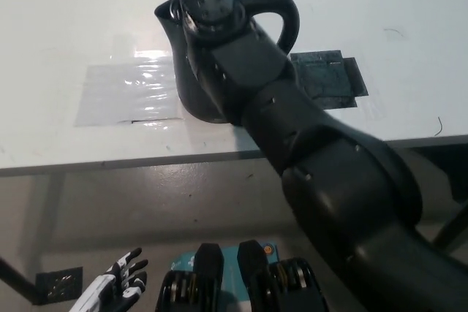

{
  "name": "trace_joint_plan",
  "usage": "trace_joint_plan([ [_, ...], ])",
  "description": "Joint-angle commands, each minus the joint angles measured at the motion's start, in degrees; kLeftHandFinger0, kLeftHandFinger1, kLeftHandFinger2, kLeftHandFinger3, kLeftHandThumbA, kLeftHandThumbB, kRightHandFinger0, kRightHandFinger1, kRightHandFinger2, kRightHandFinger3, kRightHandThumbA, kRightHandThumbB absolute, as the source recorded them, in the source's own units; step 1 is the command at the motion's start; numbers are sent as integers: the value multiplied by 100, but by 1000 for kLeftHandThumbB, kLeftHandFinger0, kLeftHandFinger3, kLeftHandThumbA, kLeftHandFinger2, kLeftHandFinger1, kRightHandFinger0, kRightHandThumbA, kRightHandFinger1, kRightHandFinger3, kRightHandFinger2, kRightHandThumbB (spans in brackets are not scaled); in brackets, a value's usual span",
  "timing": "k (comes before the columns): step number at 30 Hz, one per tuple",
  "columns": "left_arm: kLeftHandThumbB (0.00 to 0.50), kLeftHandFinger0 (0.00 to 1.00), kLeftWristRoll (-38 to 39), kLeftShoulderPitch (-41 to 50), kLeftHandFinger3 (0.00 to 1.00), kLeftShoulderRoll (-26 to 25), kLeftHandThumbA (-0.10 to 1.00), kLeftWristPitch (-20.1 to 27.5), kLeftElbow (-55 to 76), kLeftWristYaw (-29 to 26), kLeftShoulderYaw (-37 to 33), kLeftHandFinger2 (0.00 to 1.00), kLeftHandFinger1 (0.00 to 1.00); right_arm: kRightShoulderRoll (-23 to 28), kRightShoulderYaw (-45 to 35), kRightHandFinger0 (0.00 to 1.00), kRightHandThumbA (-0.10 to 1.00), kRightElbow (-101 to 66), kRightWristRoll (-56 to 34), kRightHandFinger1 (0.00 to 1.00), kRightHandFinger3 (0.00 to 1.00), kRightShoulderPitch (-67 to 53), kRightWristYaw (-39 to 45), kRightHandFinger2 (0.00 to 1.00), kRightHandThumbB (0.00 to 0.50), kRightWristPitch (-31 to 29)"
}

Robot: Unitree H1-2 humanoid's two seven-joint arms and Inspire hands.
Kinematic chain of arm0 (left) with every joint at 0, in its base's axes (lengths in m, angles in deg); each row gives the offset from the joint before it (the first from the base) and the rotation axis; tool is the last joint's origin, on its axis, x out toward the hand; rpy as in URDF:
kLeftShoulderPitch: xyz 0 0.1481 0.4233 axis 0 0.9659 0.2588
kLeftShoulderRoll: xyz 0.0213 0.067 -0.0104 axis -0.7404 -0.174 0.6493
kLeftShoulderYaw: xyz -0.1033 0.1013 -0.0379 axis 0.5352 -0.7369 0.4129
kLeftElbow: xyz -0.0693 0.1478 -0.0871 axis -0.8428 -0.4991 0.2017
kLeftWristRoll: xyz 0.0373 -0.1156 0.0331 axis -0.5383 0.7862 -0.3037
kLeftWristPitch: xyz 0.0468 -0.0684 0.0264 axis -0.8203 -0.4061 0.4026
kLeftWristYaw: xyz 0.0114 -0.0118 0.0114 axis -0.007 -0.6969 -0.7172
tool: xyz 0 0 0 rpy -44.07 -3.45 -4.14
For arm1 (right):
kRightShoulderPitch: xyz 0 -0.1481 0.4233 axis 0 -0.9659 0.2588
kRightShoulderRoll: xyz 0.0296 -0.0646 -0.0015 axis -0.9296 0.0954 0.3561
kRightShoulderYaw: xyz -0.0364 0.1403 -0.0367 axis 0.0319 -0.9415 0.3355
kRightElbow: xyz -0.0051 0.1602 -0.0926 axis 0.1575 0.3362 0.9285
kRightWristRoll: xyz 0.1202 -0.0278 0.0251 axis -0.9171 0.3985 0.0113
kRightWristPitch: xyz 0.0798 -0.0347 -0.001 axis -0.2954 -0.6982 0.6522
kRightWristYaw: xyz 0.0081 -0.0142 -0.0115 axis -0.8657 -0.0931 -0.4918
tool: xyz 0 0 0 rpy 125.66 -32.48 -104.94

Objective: The robot uses its right hand to push down on the lid of a kettle kept in the middle of the desk to close it

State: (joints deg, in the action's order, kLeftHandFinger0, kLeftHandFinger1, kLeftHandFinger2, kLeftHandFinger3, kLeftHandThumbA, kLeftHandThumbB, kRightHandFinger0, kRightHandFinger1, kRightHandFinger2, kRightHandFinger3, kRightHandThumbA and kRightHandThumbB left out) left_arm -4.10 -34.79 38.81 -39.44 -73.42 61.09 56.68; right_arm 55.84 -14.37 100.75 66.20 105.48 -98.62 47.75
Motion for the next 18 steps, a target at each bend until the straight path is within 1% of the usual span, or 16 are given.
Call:
trace_joint_plan([
  [1,0,980,-32,25,1000,-129,409,98,228,88,13,1000,1000,110,-58,912,198,5,21,933,1000,-161,60,1000,71,-514],
  [2,0,983,12,13,1000,-118,398,87,227,99,37,1000,1000,117,-112,939,201,-19,-38,957,1000,-255,130,1000,67,-623],
  [3,0,983,18,1,1000,-116,396,84,224,103,42,1000,1000,121,-121,942,201,-18,-41,959,1000,-256,139,1000,67,-643],
  [4,0,994,47,-19,1000,-99,391,61,226,109,51,1000,1000,133,-160,996,219,-34,-87,996,1000,-463,262,1000,89,-757],
  [5,0,990,48,-37,1000,-85,393,33,222,106,49,1000,1000,126,-132,938,229,-42,-40,950,1000,-568,244,1000,90,-802],
  [6,0,989,32,-51,1000,-79,395,18,220,103,45,1000,1000,117,-112,904,236,-51,-1,930,1000,-621,212,1000,91,-846],
  [7,0,1000,-47,-53,1000,-97,408,-21,244,83,11,1000,1000,112,-91,913,242,-32,22,950,1000,-694,212,1000,85,-837],
  [8,0,1000,-69,-64,1000,-108,419,46,220,107,-9,1000,1000,113,-86,922,254,-25,21,975,1000,-763,267,1000,73,-846],
  [9,0,1000,-57,-53,1000,-107,425,70,232,117,-4,1000,1000,96,-158,953,223,-5,-58,1000,1000,-838,321,1000,73,-903],
  [11,0,1000,-39,-19,1000,-97,411,13,304,98,26,1000,1000,50,-272,964,189,13,-171,1000,1000,-937,393,1000,90,-1007],
  [12,0,1000,-26,-11,1000,-88,404,10,313,93,38,1000,1000,30,-354,1000,227,26,-242,1000,1000,-1012,415,1000,109,-1025],
  [13,0,1000,-30,7,1000,-87,399,4,322,88,42,1000,1000,11,-412,1000,281,38,-274,1000,1000,-1064,431,1000,128,-1031],
  [15,0,1000,-43,2,1000,-82,399,-1,324,86,33,1000,1000,6,-467,1000,294,46,-267,1000,1000,-1083,473,1000,126,-1042],
  [17,0,1000,-4,-27,1000,-48,384,-50,308,80,41,1000,1000,-4,-452,1000,271,74,-182,1000,1000,-1099,399,1000,99,-1083],
  [18,0,1000,16,-41,1000,-33,380,-51,292,83,46,1000,1000,-5,-449,1000,261,86,-158,1000,1000,-1101,389,1000,101,-1103],
])
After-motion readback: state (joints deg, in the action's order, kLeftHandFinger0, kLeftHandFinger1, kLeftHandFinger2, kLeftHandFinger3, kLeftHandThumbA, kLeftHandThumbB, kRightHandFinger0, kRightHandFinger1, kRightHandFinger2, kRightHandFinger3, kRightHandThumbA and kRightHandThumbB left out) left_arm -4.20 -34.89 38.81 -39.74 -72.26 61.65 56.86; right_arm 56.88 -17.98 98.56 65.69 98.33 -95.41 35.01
